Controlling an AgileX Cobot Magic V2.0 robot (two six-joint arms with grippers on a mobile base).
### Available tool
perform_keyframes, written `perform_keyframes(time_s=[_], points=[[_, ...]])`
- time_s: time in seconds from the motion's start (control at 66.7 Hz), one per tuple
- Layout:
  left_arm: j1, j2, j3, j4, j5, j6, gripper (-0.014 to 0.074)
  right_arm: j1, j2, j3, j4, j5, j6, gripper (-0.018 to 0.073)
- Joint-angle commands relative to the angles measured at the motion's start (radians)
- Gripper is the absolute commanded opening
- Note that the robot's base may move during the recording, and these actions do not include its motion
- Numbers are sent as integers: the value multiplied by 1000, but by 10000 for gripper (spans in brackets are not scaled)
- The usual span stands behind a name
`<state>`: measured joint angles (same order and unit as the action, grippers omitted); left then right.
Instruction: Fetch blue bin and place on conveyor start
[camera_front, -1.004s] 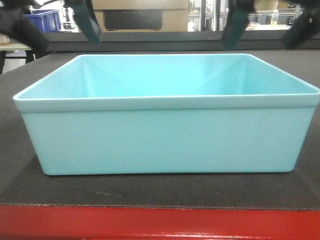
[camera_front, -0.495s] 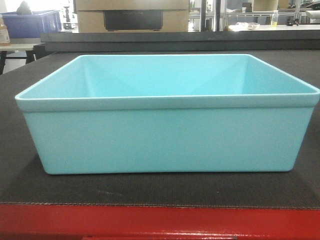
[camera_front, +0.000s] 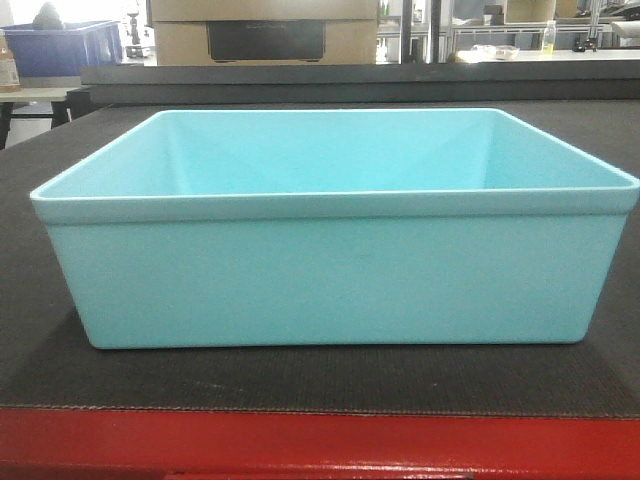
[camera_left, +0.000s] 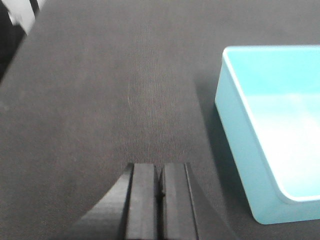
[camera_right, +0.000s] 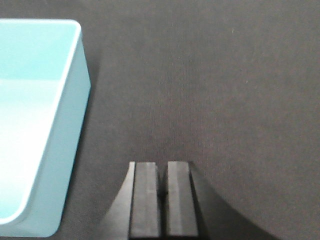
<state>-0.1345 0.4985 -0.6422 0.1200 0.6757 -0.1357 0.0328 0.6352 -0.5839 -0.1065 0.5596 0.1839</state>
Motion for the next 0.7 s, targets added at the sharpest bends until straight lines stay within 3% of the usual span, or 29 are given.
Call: perform_keyframes(time_s=[0.0,0.105,0.27,0.69], points=[[2,-111,34,-2,-20,3,-111,1,-129,40,-15,-69,-22,-162],[2,-226,71,-2,-20,3,-111,1,-268,55,-15,-101,-92,-162],[2,-344,106,-2,-42,3,-111,1,-366,55,-15,-134,-97,-162],[2,-367,112,-2,-67,3,-111,1,-371,55,-15,-143,-97,-162]])
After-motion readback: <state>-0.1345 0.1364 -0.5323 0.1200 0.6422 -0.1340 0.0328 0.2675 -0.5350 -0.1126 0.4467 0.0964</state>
